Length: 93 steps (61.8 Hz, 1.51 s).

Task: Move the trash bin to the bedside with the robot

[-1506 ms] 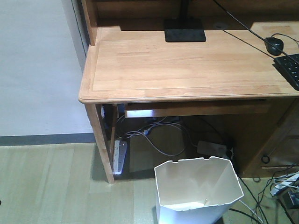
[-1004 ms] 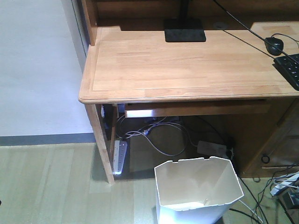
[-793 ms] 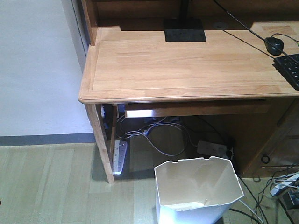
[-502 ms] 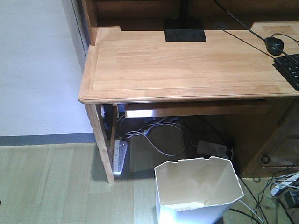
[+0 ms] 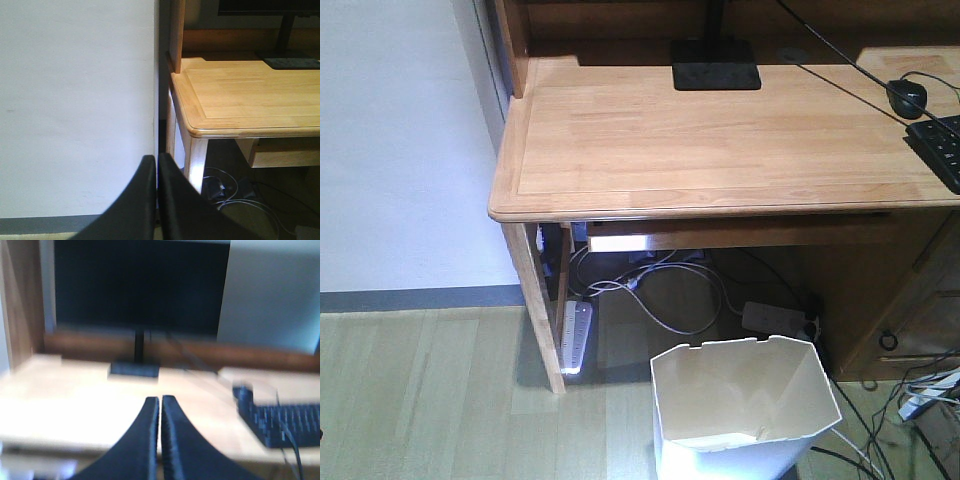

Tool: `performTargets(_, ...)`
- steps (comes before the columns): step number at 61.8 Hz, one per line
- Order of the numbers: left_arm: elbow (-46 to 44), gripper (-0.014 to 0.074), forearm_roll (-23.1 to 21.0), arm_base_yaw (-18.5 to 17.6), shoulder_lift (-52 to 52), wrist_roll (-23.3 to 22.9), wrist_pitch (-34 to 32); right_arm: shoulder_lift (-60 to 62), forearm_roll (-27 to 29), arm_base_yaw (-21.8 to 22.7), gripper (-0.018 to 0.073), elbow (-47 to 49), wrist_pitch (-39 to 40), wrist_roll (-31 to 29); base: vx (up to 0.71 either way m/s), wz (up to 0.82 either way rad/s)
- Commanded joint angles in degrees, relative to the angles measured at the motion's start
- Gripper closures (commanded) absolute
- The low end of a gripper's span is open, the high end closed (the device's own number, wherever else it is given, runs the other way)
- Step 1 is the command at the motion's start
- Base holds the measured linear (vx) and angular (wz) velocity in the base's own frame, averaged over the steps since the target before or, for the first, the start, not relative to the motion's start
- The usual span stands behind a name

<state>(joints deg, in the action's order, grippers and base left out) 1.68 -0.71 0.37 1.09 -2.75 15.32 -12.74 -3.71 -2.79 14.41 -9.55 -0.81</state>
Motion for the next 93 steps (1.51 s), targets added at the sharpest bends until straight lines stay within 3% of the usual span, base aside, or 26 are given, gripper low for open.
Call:
performTargets(1,1.65,0.0602,-0.25,-0.14,0.57,-0.45,-4.23,-7.18,1.73,0.03,0.0569,7.26,-2.52,0.81,0.00,0.00)
performTargets(17,1.65,0.0602,-0.25,-0.14,0.57,-0.45,-4.23,-16.53,3.26,0.03,0.0569,11.54,-7.43,1.11,0.00,0.00)
performTargets(32,1.65,0.0602,-0.25,-0.14,0.57,-0.45,-4.23,-20.68,3.71,0.03,0.0536,11.54,-17.06,2.00,0.00,0.00)
performTargets(41,1.65,0.0602,-0.25,-0.14,0.57,-0.45,-4.23,-22.85,3.71,0.03,0.0428,11.54,-20.75,2.00,0.00,0.00)
performTargets(62,1.65,0.0602,-0.25,-0.14,0.57,-0.45,-4.23,-23.61,3.71,0.03,0.0010,11.54,-23.01,2.56,0.00,0.00)
performTargets(68,1.65,0.0602,-0.25,-0.14,0.57,-0.45,-4.23,-23.84,3.71,0.03,-0.0042,11.98,-24.42,3.58,0.00,0.00)
performTargets(81,1.65,0.0602,-0.25,-0.14,0.57,-0.45,-4.23,-31.36,-4.06,1.51,-0.0028,16.19,-26.97,8.79,0.00,0.00)
performTargets(93,1.65,0.0602,-0.25,-0.14,0.57,-0.45,-4.23,-40.16,-4.46,4.43,-0.0015,17.19,-24.94,9.22,0.00,0.00)
